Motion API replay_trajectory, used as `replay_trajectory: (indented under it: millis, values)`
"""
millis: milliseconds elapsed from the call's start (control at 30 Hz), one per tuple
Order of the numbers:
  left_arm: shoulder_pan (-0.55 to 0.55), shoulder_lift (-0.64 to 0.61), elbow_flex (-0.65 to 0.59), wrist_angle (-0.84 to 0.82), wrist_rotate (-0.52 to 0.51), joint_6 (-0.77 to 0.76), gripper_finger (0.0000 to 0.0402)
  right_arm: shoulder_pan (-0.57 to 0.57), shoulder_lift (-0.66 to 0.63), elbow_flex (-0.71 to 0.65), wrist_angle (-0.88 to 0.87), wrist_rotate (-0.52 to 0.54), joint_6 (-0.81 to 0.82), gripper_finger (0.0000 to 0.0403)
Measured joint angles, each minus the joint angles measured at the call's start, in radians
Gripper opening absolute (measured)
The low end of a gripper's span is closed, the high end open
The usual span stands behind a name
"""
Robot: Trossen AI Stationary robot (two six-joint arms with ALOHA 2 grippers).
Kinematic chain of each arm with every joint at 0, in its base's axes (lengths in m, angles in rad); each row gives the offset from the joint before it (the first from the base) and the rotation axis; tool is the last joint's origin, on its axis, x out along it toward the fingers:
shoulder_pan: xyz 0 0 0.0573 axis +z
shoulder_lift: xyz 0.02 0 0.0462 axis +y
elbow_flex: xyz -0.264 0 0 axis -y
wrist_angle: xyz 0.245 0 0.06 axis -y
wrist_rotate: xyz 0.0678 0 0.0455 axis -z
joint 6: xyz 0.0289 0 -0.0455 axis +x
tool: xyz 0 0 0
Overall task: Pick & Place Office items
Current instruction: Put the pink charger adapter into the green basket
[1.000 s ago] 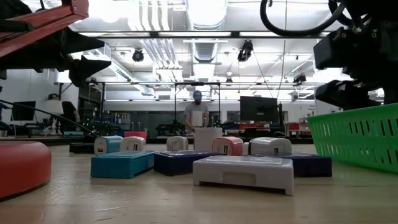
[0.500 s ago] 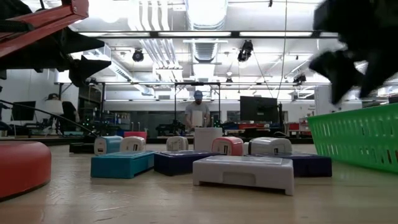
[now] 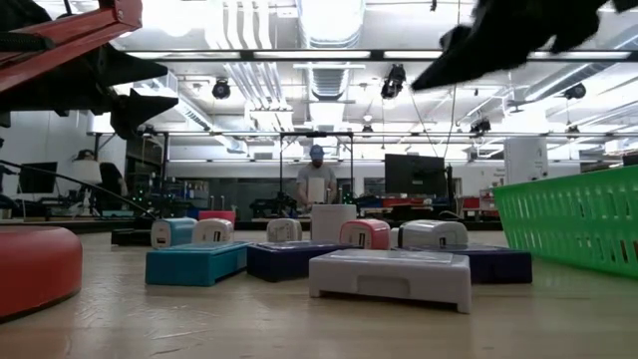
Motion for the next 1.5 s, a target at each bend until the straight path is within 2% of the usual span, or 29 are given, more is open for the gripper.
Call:
replay_trajectory:
  millis: [200,400,600,767,1100,1267,1500]
  values:
    - [0.0,0.0,0.0,0.0,0.0,0.0,0.032,-0.019,0.151,0.004,0.032,-0.2,-0.183,0.0203]
    - [0.0,0.0,0.0,-0.001,0.0,0.0,0.032,-0.041,0.247,0.004,0.163,-0.226,-0.339,0.0203]
    - [0.0,0.001,0.0,-0.002,0.0,0.0,0.032,-0.133,0.301,0.007,0.242,-0.479,-0.372,0.0203]
    - [0.0,0.004,0.0,-0.002,0.0,0.0,0.032,-0.191,0.321,0.022,0.244,-0.636,-0.5,0.0203]
    - [0.0,0.011,0.0,-0.004,0.0,0.0,0.032,-0.269,0.436,0.112,0.238,-0.758,-0.614,0.0203]
    - [0.0,0.012,0.0,-0.005,0.0,0.0,0.032,-0.269,0.49,0.148,0.23,-0.765,-0.65,0.0203]
    - [0.0,0.014,0.0,-0.006,0.0,0.0,0.032,-0.274,0.501,0.156,0.221,-0.776,-0.647,0.0203]
